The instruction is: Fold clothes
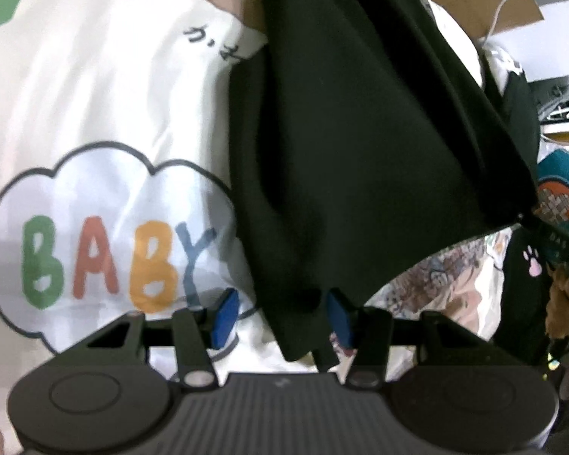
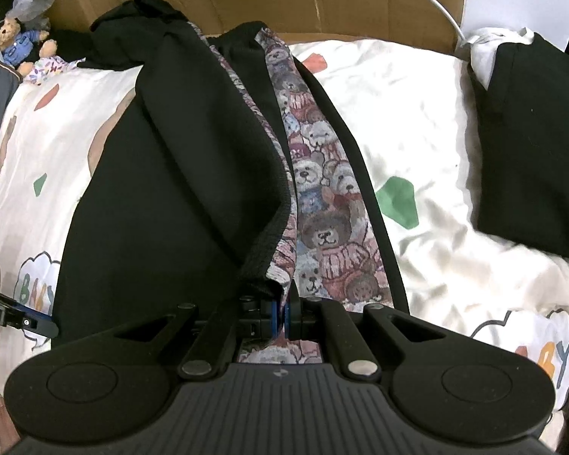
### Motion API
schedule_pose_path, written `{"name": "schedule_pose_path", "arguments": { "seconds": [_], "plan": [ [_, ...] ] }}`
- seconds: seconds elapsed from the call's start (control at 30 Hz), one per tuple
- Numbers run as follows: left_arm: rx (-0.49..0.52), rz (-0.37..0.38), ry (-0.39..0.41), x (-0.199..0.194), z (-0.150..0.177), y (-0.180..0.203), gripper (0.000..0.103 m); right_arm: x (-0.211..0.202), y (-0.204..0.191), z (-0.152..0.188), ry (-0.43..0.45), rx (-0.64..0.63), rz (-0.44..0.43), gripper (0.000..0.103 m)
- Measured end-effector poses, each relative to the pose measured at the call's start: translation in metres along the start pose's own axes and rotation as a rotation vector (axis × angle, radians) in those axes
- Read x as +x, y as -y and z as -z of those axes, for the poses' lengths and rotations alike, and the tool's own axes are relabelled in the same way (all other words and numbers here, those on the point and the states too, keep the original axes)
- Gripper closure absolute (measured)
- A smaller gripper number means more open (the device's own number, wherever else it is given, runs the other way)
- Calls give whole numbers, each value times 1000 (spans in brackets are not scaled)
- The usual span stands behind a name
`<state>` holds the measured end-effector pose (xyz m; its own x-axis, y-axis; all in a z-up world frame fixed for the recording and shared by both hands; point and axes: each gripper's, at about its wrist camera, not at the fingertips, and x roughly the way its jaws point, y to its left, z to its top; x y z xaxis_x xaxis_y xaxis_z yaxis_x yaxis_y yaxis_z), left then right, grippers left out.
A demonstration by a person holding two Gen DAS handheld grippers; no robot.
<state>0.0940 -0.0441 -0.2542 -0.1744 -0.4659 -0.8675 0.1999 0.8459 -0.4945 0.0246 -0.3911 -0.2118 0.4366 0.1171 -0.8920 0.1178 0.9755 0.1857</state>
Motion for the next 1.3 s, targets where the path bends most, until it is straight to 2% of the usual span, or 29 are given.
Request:
{"name": "schedule_pose_path", "arguments": {
  "seconds": [0.07, 0.1, 0.13, 0.23, 0.4, 0.5, 0.57, 0.8, 1.1, 1.17, 1.23, 1.3],
  "plan": [
    [-4, 2, -14, 7, -4, -2, 65, 0, 0, 0, -2, 0, 0, 100],
    [-10, 7, -16, 6, -3, -3, 77, 1, 1, 0, -4, 1, -1, 100],
    [-17, 11, -18, 6, -1, -3, 94, 1, 1, 0, -6, 7, -2, 100],
    [-25, 40, -19, 11, 0, -11, 101, 0, 5, 1, 1, 27, -19, 100],
    [15, 113, 8, -3, 0, -3, 101, -15, 13, 4, 35, 39, -57, 100],
    [48, 166, 4, -8, 0, 6, 101, -24, 21, 5, 50, 66, -64, 100],
    [63, 174, -10, -7, 1, 10, 101, -27, 28, 6, 57, 94, -67, 100],
    [92, 143, -62, 6, 4, 12, 102, -21, 59, 26, 12, 196, -62, 100],
    [97, 75, -83, 23, 2, 11, 102, 0, 75, 51, -79, 301, -103, 99],
    [103, 49, -94, 26, 2, 11, 100, 8, 81, 55, -135, 362, -128, 96],
    [117, 30, -109, 23, -1, 12, 93, 11, 85, 57, -170, 387, -123, 93],
    [135, 28, -95, 12, -6, 11, 91, 11, 88, 57, -186, 392, -122, 84]
  ]
}}
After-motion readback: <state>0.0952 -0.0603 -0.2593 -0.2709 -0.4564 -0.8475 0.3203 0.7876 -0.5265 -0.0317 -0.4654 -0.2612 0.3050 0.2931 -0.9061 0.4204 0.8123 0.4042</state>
